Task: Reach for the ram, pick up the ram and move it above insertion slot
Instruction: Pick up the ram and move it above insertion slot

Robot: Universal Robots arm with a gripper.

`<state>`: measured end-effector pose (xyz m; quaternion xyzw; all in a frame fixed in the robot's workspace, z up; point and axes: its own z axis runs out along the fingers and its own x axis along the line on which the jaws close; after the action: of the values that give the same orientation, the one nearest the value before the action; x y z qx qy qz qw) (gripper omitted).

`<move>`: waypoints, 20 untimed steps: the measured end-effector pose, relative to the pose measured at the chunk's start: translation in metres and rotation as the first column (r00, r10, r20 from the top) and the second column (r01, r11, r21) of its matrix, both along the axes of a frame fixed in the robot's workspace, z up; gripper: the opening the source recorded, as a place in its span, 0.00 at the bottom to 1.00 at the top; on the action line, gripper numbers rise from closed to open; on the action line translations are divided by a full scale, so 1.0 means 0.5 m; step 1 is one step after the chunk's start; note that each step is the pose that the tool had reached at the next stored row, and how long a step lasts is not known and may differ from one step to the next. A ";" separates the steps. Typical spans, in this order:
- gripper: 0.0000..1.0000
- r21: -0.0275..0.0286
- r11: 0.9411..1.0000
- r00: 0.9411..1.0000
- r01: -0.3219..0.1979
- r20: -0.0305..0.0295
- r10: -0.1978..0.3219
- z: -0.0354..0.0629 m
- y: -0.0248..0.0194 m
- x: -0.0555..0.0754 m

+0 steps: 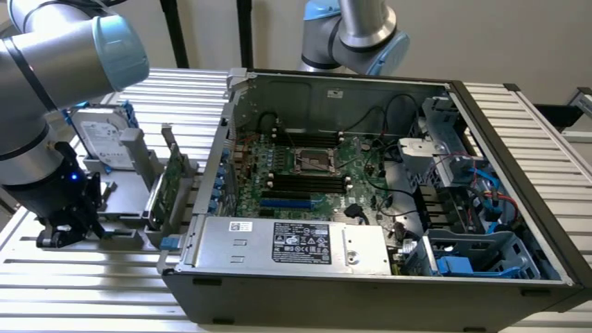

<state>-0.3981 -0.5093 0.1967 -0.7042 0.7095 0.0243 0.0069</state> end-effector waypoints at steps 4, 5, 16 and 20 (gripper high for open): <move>0.14 0.000 1.000 1.000 0.000 0.000 0.000 0.000 0.0000 0.000; 0.14 0.000 1.000 1.000 0.000 0.000 0.000 0.000 0.0000 0.000; 0.14 0.000 1.000 1.000 0.000 0.000 0.000 0.009 0.0000 0.000; 0.14 0.000 1.000 1.000 0.000 -0.001 0.000 0.019 0.0000 0.000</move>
<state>-0.3981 -0.5093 0.2062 -0.7042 0.7096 0.0246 0.0066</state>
